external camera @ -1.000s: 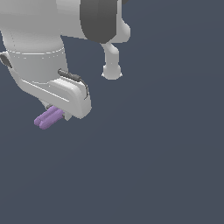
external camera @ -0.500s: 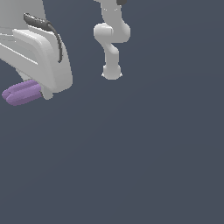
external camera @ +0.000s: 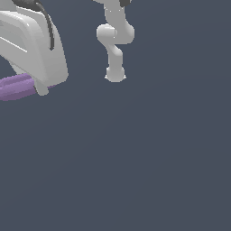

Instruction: Pick up the object and move it to a goal position.

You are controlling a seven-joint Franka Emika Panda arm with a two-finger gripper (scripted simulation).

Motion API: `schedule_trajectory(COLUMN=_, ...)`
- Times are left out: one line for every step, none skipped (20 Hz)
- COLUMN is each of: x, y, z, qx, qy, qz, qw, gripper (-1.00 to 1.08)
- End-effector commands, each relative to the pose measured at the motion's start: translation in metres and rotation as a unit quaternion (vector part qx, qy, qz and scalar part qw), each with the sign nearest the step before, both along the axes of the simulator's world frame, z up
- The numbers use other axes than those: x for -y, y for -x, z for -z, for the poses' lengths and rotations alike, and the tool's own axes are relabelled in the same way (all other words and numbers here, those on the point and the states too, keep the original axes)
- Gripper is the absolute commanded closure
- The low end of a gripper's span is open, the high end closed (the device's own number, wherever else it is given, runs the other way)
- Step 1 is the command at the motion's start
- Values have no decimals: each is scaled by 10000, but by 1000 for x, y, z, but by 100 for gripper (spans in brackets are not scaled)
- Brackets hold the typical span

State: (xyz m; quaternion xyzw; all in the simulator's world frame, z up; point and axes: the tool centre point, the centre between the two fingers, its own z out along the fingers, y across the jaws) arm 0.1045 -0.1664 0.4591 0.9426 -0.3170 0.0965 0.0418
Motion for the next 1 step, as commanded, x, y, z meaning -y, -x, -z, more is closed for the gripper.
schedule_trajectory(x=0, y=0, z=1, qx=-4, qy=-1, qz=-3, qw=10000, gripper=108)
